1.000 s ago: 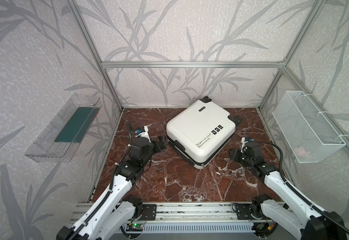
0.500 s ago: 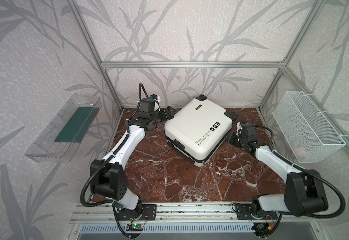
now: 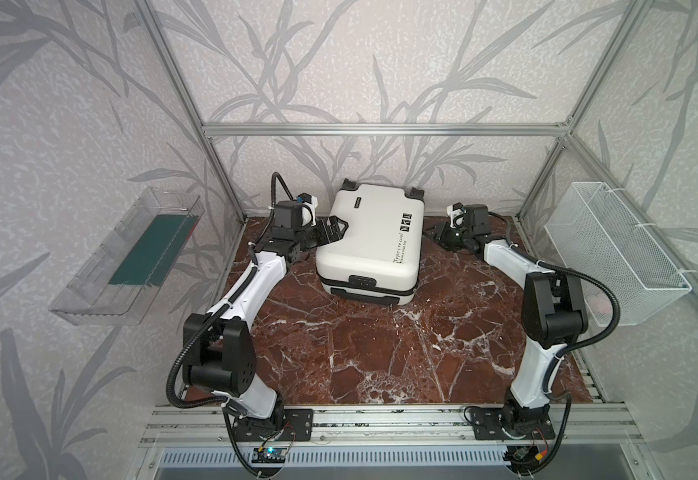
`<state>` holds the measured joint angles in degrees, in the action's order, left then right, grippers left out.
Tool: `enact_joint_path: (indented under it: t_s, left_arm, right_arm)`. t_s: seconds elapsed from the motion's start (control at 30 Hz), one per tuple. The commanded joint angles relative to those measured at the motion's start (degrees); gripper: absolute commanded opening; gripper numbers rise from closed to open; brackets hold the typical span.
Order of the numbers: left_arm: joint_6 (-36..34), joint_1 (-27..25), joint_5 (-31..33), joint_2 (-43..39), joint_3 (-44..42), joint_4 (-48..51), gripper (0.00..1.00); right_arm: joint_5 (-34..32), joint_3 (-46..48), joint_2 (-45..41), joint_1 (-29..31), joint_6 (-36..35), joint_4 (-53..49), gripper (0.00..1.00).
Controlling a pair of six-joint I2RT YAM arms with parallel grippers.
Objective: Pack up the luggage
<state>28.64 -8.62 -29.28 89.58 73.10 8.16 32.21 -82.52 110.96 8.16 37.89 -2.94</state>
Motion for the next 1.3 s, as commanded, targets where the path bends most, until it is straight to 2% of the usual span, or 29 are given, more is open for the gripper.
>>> enact_joint_path:
  t_s: [0.0, 0.13, 0.23, 0.43, 0.63, 0.77, 0.93, 1.03, 1.27]
  left_arm:
    - [5.4, -1.0, -6.5, -2.6, -6.7, -4.0, 0.99]
    - [11.1, -2.0, -7.4, -5.6, -14.2, -12.9, 0.99]
    - [13.6, -3.7, -7.2, -6.2, -16.6, -16.7, 0.99]
    - [12.7, -6.3, -5.0, -6.2, -14.9, -14.1, 0.99]
    - [8.9, -5.3, 2.9, -15.3, -18.6, -7.4, 0.99]
    - [7.5, -4.4, 8.1, -22.3, -24.7, -6.2, 0.99]
    - [3.4, -4.0, 12.2, -27.9, -31.4, -2.0, 0.99]
    - [2.6, -4.0, 15.1, -30.3, -36.6, -2.9, 0.99]
    - [5.7, -4.3, 24.3, -34.4, -52.0, -23.4, 0.99]
  right_arm:
    - [2.0, -1.3, -2.2, -1.1, -0.6, -2.4, 0.46]
    - [-0.2, 2.3, -7.3, -2.8, -1.0, -3.7, 0.47]
    - [-1.9, 6.1, -12.7, -3.2, -1.0, -3.8, 0.5]
    - [-4.0, 16.1, -26.5, -3.2, -2.7, -3.1, 0.51]
    - [-4.9, 25.4, -41.0, -2.6, -3.1, -4.4, 0.54]
    - [-6.6, 29.6, -48.6, -0.1, -3.8, -6.0, 0.58]
    - [-10.1, 32.4, -52.8, 5.8, -4.9, -7.8, 0.61]
    - [-12.7, 33.9, -53.1, 9.8, -5.1, -7.2, 0.61]
    - [-15.7, 34.4, -51.4, 14.1, -5.6, -5.9, 0.61]
